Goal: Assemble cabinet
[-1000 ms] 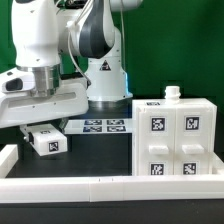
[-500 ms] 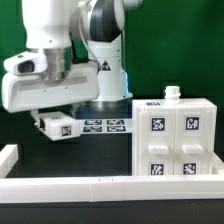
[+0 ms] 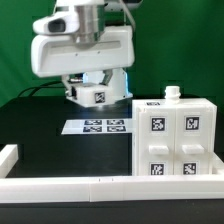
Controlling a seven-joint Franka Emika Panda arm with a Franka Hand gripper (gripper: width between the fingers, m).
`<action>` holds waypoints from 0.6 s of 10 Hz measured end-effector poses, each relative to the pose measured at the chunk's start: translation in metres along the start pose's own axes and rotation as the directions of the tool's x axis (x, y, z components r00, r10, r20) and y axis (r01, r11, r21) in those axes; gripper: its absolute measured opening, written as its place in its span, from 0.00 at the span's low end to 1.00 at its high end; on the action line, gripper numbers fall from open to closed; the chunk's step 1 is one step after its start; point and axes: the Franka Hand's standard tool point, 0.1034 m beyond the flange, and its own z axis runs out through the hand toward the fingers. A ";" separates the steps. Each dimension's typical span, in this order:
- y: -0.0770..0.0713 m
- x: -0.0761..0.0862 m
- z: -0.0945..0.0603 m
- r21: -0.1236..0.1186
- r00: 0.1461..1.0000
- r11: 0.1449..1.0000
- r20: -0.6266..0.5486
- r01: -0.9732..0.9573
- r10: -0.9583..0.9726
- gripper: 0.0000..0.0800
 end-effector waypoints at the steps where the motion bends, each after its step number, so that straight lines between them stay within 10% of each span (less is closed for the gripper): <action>1: -0.014 0.018 -0.011 -0.003 0.999 0.999 -0.007 -0.033 0.033 0.70; 6: -0.045 0.089 -0.031 -0.009 0.988 0.988 -0.008 -0.153 0.153 0.70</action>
Offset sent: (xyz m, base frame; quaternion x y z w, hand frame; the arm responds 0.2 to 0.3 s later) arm 0.0578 0.0456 0.0203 -0.0234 -0.0243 0.0784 0.9964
